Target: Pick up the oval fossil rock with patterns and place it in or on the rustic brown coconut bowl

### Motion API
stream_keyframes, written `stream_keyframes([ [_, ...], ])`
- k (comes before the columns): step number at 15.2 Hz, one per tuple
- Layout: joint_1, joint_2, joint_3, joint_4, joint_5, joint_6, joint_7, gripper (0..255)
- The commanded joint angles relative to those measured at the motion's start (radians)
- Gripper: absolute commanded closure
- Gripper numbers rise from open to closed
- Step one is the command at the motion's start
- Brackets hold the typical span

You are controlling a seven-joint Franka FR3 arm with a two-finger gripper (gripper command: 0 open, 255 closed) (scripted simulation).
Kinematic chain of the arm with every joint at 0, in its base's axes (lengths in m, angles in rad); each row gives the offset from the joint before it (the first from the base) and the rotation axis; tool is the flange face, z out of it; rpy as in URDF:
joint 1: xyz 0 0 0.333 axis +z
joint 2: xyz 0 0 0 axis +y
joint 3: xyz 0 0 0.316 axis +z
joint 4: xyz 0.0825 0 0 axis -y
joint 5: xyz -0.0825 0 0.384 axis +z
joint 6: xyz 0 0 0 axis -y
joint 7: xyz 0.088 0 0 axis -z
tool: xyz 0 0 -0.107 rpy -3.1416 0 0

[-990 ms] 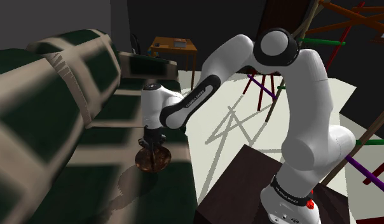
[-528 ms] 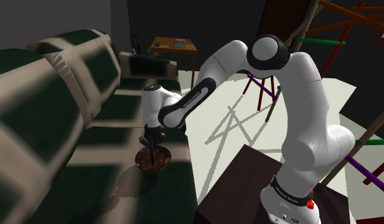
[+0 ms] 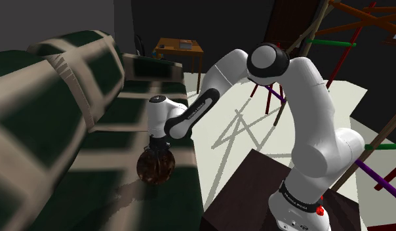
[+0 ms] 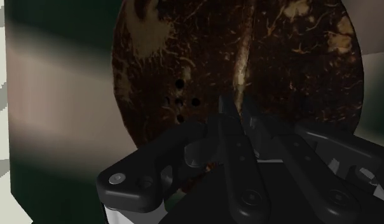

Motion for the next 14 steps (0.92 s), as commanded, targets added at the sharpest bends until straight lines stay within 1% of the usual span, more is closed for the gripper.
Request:
stream_keyframes([
  [1,0.016,0.024,-0.017,0.007,-0.013,0.01,0.009,255],
  [2,0.024,0.039,-0.029,0.014,-0.023,0.019,0.014,255],
  [10,0.024,0.039,-0.028,0.014,-0.024,0.019,0.014,255],
  [11,0.025,0.043,-0.03,0.018,-0.025,0.019,0.013,0],
  [14,0.027,0.05,-0.032,0.03,-0.024,0.015,0.007,0],
])
